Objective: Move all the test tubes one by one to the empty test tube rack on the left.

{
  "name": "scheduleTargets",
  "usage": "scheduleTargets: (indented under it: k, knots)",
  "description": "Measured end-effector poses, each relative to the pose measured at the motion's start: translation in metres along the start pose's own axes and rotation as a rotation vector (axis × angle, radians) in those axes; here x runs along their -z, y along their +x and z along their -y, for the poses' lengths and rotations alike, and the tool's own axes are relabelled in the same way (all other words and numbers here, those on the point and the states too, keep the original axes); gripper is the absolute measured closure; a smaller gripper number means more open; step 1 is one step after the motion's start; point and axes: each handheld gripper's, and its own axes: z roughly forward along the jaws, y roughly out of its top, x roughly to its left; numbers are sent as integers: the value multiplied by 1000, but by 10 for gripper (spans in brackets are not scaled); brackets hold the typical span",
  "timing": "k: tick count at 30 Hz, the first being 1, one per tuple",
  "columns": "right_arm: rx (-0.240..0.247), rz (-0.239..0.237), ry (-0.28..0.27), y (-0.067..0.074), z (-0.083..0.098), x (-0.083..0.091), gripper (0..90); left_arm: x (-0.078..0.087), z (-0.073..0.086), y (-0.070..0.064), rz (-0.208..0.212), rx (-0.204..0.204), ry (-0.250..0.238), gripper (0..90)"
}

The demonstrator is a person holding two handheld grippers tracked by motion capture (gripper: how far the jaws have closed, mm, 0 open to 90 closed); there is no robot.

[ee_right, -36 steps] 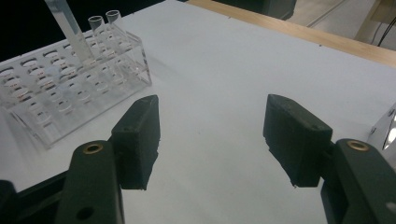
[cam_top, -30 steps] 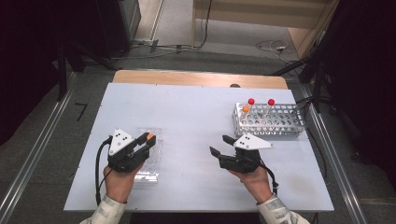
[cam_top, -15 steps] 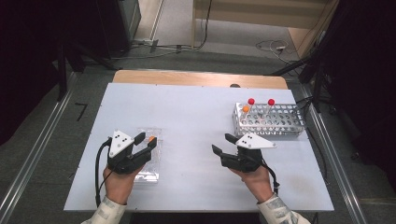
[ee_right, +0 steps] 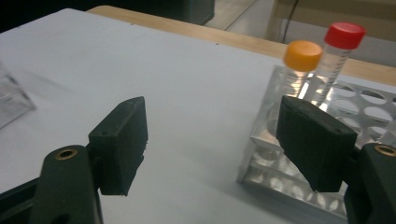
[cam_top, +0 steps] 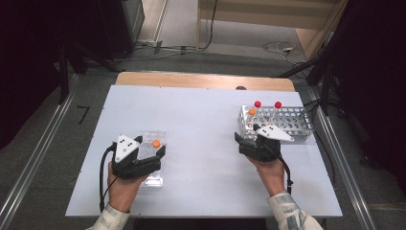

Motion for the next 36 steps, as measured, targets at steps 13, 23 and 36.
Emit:
scheduleTargets:
  k: [13,23,36]
  knots:
    - [-63,98,-17,-29,-6,-35,477,1,0,3,1,27,-8,160]
    - [-58,114,-5,-33,-6,-50,588,1,0,2,-5,43,-18,136]
    - [-55,117,-60,-32,-27,-32,705,1,0,1,0,39,-10,138]
